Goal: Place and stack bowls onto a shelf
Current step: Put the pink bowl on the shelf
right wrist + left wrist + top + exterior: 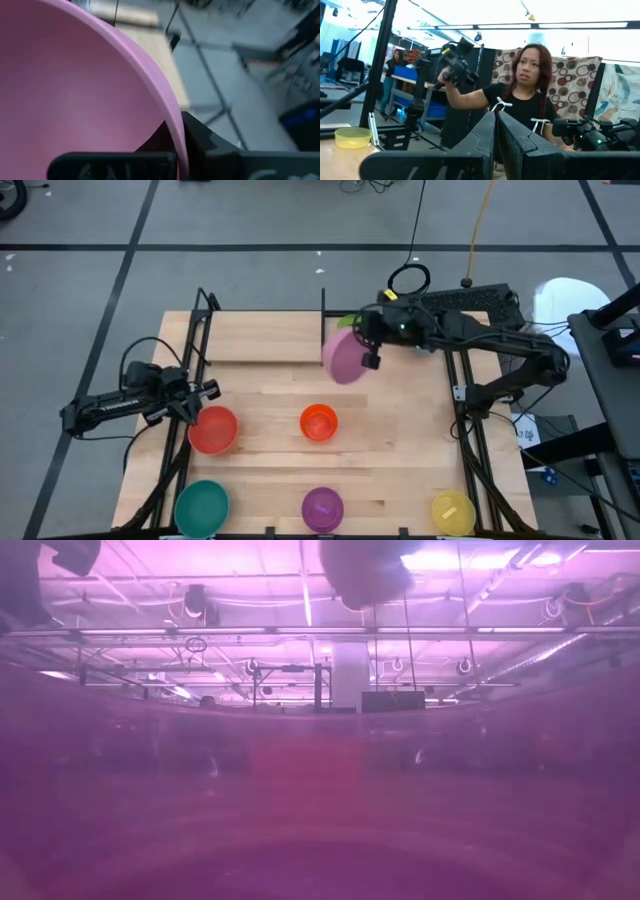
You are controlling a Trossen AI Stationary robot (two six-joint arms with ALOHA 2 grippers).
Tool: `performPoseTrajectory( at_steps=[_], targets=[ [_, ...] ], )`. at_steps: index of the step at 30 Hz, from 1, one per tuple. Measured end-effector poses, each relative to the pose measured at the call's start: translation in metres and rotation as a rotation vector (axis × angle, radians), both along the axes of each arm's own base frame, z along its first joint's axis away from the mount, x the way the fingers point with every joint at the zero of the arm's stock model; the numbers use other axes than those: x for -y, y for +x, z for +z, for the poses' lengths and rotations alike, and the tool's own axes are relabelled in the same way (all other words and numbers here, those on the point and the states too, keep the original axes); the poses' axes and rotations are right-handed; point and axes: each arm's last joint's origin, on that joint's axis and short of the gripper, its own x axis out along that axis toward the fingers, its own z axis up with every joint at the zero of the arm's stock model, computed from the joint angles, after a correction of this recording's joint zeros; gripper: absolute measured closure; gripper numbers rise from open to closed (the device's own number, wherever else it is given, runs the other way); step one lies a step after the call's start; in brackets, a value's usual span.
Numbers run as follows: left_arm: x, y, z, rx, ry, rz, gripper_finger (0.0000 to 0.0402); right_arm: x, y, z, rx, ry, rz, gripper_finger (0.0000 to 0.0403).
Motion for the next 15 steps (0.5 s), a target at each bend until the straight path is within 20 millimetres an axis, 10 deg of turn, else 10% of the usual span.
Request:
performPoseTrajectory(
  at_steps=[15],
  targets=[
    [0.0,0.0,0.0,0.022,0.01,0.01,0.0378,0.039,0.112,0.001,0.081,0.003,0.166,0.0403]
  ],
)
